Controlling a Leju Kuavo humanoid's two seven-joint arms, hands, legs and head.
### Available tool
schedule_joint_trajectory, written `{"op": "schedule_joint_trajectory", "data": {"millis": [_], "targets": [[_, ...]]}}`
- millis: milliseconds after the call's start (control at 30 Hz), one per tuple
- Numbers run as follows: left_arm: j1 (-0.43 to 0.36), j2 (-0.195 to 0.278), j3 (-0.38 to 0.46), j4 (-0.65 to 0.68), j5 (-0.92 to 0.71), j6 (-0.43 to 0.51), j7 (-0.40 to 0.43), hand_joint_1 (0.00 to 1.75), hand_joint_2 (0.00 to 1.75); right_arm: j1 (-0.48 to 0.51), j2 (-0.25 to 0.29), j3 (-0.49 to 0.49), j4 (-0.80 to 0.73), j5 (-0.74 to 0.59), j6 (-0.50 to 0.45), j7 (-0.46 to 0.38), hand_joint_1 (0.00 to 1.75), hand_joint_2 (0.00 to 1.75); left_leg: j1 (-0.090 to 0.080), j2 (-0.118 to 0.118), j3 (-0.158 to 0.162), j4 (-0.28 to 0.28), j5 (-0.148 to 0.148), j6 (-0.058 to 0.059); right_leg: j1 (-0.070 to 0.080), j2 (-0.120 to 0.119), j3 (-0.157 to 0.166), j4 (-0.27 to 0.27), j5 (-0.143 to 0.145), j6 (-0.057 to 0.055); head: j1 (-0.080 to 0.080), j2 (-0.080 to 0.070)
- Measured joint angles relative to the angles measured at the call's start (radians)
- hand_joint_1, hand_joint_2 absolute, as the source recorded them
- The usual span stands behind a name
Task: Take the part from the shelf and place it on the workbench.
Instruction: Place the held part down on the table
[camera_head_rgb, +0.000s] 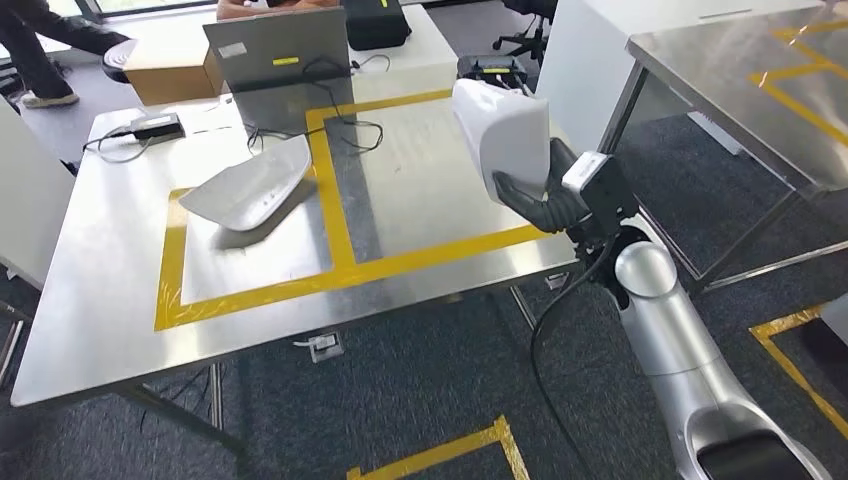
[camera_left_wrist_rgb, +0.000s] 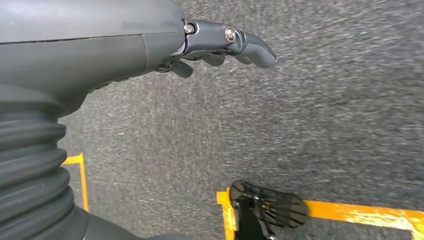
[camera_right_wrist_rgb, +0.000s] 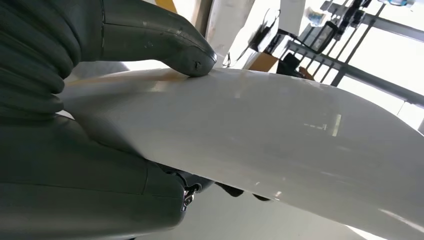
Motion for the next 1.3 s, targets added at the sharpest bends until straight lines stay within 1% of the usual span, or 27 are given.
{"op": "schedule_joint_trajectory", "data": {"millis": [33, 100, 167, 200, 267, 300, 333, 367, 400, 467, 500, 533, 567, 633, 700, 767, 833, 867, 900, 967, 1000, 1033, 1067, 1133, 1200, 1267, 1300], "targets": [[-0.001, 0.000, 0.000, 0.000, 0.000, 0.000, 0.000, 0.00, 1.75, 0.000, 0.000, -0.001, 0.000, 0.000, 0.000, 0.001, 1.75, 1.75, -0.001, 0.000, 0.006, 0.000, -0.005, -0.007, 0.003, 0.000, 0.004, -0.018, 0.010, -0.005, 0.000, 0.000], [-0.002, 0.000, 0.000, 0.000, 0.000, 0.000, 0.000, 0.00, 1.75, 0.000, 0.000, -0.004, -0.001, 0.001, 0.001, 0.002, 1.75, 1.75, -0.002, 0.002, 0.019, -0.002, -0.010, -0.020, 0.003, 0.003, 0.020, -0.024, 0.000, -0.019, 0.001, 0.000], [-0.003, 0.001, 0.000, 0.000, 0.000, 0.000, -0.001, 0.00, 1.75, -0.002, 0.000, -0.007, -0.002, 0.001, 0.002, 0.001, 1.75, 1.75, 0.000, 0.004, 0.008, 0.041, -0.017, -0.029, 0.000, 0.004, 0.047, -0.031, -0.010, -0.037, -0.001, 0.000], [-0.004, 0.002, 0.000, 0.000, 0.000, 0.001, -0.001, 0.00, 1.75, -0.002, 0.000, -0.008, -0.003, 0.001, 0.004, 0.001, 1.75, 1.75, 0.001, 0.005, -0.018, 0.092, -0.030, -0.032, -0.001, 0.004, 0.060, -0.033, -0.017, -0.043, -0.002, 0.000], [-0.004, 0.002, 0.000, 0.000, 0.000, 0.001, -0.001, 0.00, 1.75, -0.004, 0.000, -0.010, 0.000, 0.003, 0.009, 0.002, 1.75, 1.75, 0.001, 0.005, -0.100, 0.216, -0.074, -0.038, 0.000, 0.004, 0.080, -0.033, -0.035, -0.049, -0.003, 0.000], [-0.002, 0.003, 0.000, 0.000, 0.000, 0.001, -0.001, 0.00, 1.75, -0.004, 0.000, -0.010, 0.003, 0.006, 0.013, 0.004, 1.75, 1.75, 0.001, 0.005, -0.137, 0.259, -0.097, -0.039, 0.001, 0.005, 0.091, -0.033, -0.046, -0.050, -0.003, 0.000], [-0.001, 0.003, 0.000, 0.000, 0.000, 0.001, -0.001, 0.00, 1.75, -0.005, 0.000, -0.010, 0.010, 0.011, 0.016, 0.007, 1.75, 1.75, 0.001, 0.005, -0.163, 0.274, -0.108, -0.039, 0.001, 0.006, 0.104, -0.032, -0.057, -0.049, -0.003, 0.000], [0.000, 0.003, 0.000, 0.000, -0.001, 0.001, -0.001, 0.00, 1.75, -0.009, 0.001, -0.010, 0.021, 0.018, 0.018, 0.011, 1.75, 1.75, 0.001, 0.005, -0.173, 0.255, -0.098, -0.038, 0.001, 0.007, 0.119, -0.032, -0.069, -0.048, -0.003, 0.000], [0.000, 0.003, 0.000, 0.000, -0.003, 0.001, 0.000, 0.00, 1.75, -0.017, 0.002, -0.009, 0.038, 0.029, 0.018, 0.017, 1.75, 1.75, 0.000, 0.005, -0.170, 0.206, -0.062, -0.036, 0.001, 0.007, 0.135, -0.031, -0.082, -0.046, -0.003, 0.000], [-0.002, 0.003, 0.000, 0.000, -0.008, 0.001, 0.000, 0.00, 1.75, -0.049, 0.008, -0.003, 0.093, 0.056, 0.016, 0.030, 1.75, 1.75, -0.002, 0.006, -0.156, 0.077, 0.057, -0.026, 0.002, 0.008, 0.159, -0.026, -0.108, -0.041, -0.004, 0.000], [-0.003, 0.003, 0.000, 0.000, -0.012, 0.000, 0.001, 0.00, 1.75, -0.074, 0.012, 0.002, 0.131, 0.071, 0.014, 0.038, 1.75, 1.75, -0.004, 0.007, -0.151, 0.034, 0.100, -0.020, 0.004, 0.010, 0.166, -0.024, -0.120, -0.036, -0.004, 0.000], [-0.006, 0.002, 0.000, 0.000, -0.016, 0.000, 0.002, 0.00, 1.75, -0.103, 0.017, 0.008, 0.176, 0.083, 0.011, 0.046, 1.75, 1.75, -0.007, 0.007, -0.150, 0.010, 0.125, -0.013, 0.005, 0.013, 0.171, -0.020, -0.127, -0.030, -0.005, 0.000], [-0.011, 0.000, 0.000, 0.000, -0.020, -0.001, 0.003, 0.00, 1.75, -0.137, 0.022, 0.015, 0.230, 0.094, 0.007, 0.053, 1.75, 1.75, -0.009, 0.008, -0.148, 0.004, 0.125, -0.006, 0.006, 0.015, 0.176, -0.016, -0.131, -0.024, -0.004, 0.000], [-0.023, -0.005, -0.001, 0.000, -0.026, -0.006, 0.008, 0.00, 1.75, -0.220, 0.034, 0.030, 0.355, 0.116, -0.002, 0.069, 1.75, 1.75, -0.007, 0.007, -0.133, 0.002, 0.123, 0.008, 0.004, 0.014, 0.165, 0.011, -0.125, -0.014, -0.003, 0.000], [-0.037, -0.010, -0.003, 0.000, -0.030, -0.011, 0.013, 0.00, 1.75, -0.305, 0.049, 0.046, 0.495, 0.141, -0.016, 0.088, 1.75, 1.75, -0.004, 0.005, -0.118, -0.002, 0.117, 0.020, 0.001, 0.009, 0.111, 0.097, -0.120, -0.005, -0.001, 0.000], [-0.044, -0.014, -0.004, 0.000, -0.035, -0.019, 0.017, 0.00, 1.75, -0.374, 0.070, 0.064, 0.629, 0.169, -0.037, 0.131, 1.75, 1.75, -0.004, 0.003, -0.106, -0.002, 0.105, 0.025, -0.002, 0.006, 0.026, 0.213, -0.156, 0.005, 0.000, 0.000], [-0.046, -0.017, -0.006, 0.000, -0.038, -0.035, 0.022, 0.00, 1.75, -0.423, 0.093, 0.082, 0.746, 0.200, -0.063, 0.200, 1.75, 1.75, -0.004, 0.000, -0.091, -0.002, 0.091, 0.025, -0.005, 0.005, -0.040, 0.267, -0.203, 0.010, 0.001, 0.000], [-0.046, -0.020, -0.008, 0.000, -0.038, -0.044, 0.025, 0.00, 1.75, -0.443, 0.104, 0.092, 0.796, 0.218, -0.078, 0.242, 1.75, 1.75, -0.004, -0.002, -0.081, -0.001, 0.083, 0.024, -0.006, 0.005, -0.051, 0.250, -0.198, 0.009, 0.001, 0.000], [-0.046, -0.023, -0.008, 0.000, -0.038, -0.053, 0.027, 0.00, 1.75, -0.461, 0.115, 0.102, 0.839, 0.237, -0.094, 0.287, 1.75, 1.75, -0.004, -0.004, -0.071, 0.000, 0.075, 0.022, -0.006, 0.005, -0.046, 0.203, -0.165, 0.007, 0.001, 0.000], [-0.046, -0.030, -0.009, 0.002, -0.035, -0.065, 0.029, 0.00, 1.75, -0.493, 0.134, 0.125, 0.915, 0.272, -0.123, 0.377, 1.75, 1.75, -0.004, -0.007, -0.054, 0.002, 0.058, 0.015, -0.003, 0.005, -0.015, 0.067, -0.056, -0.002, 0.001, 0.000], [-0.046, -0.033, -0.008, 0.002, -0.031, -0.068, 0.030, 0.00, 1.75, -0.505, 0.144, 0.133, 0.946, 0.281, -0.136, 0.416, 1.75, 1.75, -0.005, -0.009, -0.050, 0.002, 0.052, 0.009, 0.000, 0.005, -0.001, 0.016, -0.018, -0.007, 0.002, 0.000], [-0.046, -0.036, -0.008, 0.003, -0.026, -0.071, 0.030, 0.00, 1.75, -0.514, 0.153, 0.139, 0.973, 0.285, -0.146, 0.446, 1.75, 1.75, -0.005, -0.010, -0.047, 0.002, 0.046, 0.003, 0.004, 0.005, 0.007, -0.015, 0.005, -0.012, 0.002, 0.000], [-0.045, -0.038, -0.008, 0.004, -0.022, -0.074, 0.028, 0.00, 1.75, -0.518, 0.163, 0.142, 0.995, 0.286, -0.155, 0.468, 1.75, 1.75, -0.007, -0.011, -0.048, 0.003, 0.042, -0.002, 0.005, 0.006, 0.010, -0.024, 0.011, -0.013, 0.003, 0.000], [-0.041, -0.039, -0.008, 0.005, -0.018, -0.087, 0.021, 0.00, 1.75, -0.519, 0.180, 0.143, 1.029, 0.285, -0.167, 0.497, 1.75, 1.75, -0.008, -0.009, -0.044, 0.000, 0.038, 0.002, 0.005, 0.008, 0.015, -0.027, 0.019, -0.013, 0.004, 0.000], [-0.039, -0.042, -0.007, 0.007, -0.018, -0.100, 0.014, 0.00, 1.75, -0.517, 0.194, 0.143, 1.056, 0.283, -0.169, 0.508, 0.87, 0.87, -0.007, -0.006, -0.037, -0.006, 0.036, 0.008, 0.007, 0.011, 0.017, -0.026, 0.016, -0.016, 0.002, 0.000], [-0.038, -0.045, -0.007, 0.008, -0.018, -0.103, 0.021, 0.00, 1.75, -0.511, 0.205, 0.143, 1.073, 0.282, -0.160, 0.503, 0.00, 0.00, -0.006, -0.004, -0.033, -0.012, 0.035, 0.004, 0.008, 0.012, 0.017, -0.026, 0.012, -0.023, 0.002, 0.000], [-0.037, -0.045, -0.007, 0.008, -0.018, -0.102, 0.028, 0.00, 1.75, -0.507, 0.210, 0.143, 1.079, 0.282, -0.151, 0.496, 0.00, 0.00, -0.006, -0.004, -0.031, -0.015, 0.034, 0.002, 0.008, 0.012, 0.017, -0.026, 0.010, -0.026, 0.003, 0.000]]}}
